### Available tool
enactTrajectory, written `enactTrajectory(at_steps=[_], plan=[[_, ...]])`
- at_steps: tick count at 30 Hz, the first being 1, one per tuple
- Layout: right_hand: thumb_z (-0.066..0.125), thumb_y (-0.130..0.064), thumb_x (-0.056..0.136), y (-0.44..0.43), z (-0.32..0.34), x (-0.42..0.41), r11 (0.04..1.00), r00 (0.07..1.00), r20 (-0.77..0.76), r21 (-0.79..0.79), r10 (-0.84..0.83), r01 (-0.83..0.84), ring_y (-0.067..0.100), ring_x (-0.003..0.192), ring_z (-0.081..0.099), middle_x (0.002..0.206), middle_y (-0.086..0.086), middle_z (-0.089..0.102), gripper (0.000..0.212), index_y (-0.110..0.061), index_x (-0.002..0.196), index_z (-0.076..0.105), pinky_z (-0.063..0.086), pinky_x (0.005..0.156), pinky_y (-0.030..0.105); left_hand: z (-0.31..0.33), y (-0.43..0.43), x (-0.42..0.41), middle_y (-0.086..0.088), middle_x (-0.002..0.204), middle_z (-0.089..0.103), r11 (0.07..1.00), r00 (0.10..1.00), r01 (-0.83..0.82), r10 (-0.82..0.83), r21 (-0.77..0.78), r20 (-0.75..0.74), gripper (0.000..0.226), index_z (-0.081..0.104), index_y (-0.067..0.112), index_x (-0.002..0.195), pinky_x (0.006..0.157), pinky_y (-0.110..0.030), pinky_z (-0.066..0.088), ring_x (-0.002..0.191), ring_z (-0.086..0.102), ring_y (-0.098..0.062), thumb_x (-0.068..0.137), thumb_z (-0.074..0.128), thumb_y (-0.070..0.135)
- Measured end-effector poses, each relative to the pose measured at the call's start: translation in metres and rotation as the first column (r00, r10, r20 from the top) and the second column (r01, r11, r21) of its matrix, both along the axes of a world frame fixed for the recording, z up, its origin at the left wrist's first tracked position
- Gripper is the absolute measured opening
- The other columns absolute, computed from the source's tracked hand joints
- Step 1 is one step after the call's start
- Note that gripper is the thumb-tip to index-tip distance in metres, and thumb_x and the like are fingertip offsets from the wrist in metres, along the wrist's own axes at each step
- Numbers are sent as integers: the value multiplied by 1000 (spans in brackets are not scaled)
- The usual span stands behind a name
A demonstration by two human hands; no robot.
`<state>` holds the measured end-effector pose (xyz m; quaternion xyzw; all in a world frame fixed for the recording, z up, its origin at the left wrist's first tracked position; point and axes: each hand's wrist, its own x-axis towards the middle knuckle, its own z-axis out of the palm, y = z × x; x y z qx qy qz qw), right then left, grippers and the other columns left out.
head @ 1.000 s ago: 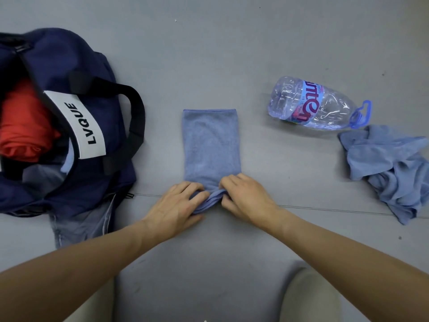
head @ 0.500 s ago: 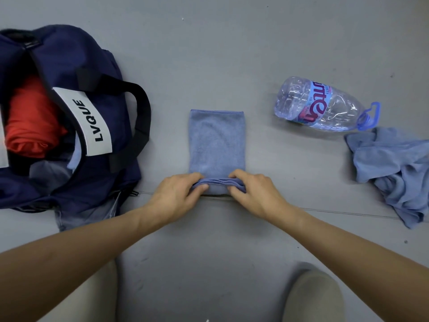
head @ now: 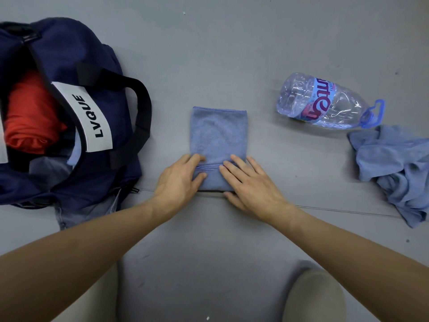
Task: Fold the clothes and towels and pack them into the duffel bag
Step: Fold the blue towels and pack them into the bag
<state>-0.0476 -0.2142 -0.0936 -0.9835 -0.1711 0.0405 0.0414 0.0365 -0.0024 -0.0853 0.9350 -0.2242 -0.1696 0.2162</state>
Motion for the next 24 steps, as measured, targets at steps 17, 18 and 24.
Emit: enactTrajectory(at_steps=[17,18,24], plan=[[64,-39,93,-8,-9,2,986,980,-174,123,-93,115,23,147,34,157,-2,39,69,-19,153,37,27,118,43,-8,38,5,-1,139,59,859,845,489,-509,149,161,48,62,16,132,104,-41,45,129,55,-27,94,47,41],[64,-40,92,-9,-10,2,987,981,-173,115,-89,110,23,147,33,158,-2,38,70,-20,154,36,28,118,43,-8,38,4,-1,140,59,860,847,487,-507,150,158,49,61,16,133,104,-41,45,130,54,-27,94,46,41],[68,-38,90,-9,-11,2,982,984,-147,145,-100,121,24,144,38,155,-2,44,68,-19,150,43,33,116,45,-12,40,7,-1,146,55,889,882,436,-453,141,130,54,54,18,143,103,-43,48,130,54,-27,94,57,40]])
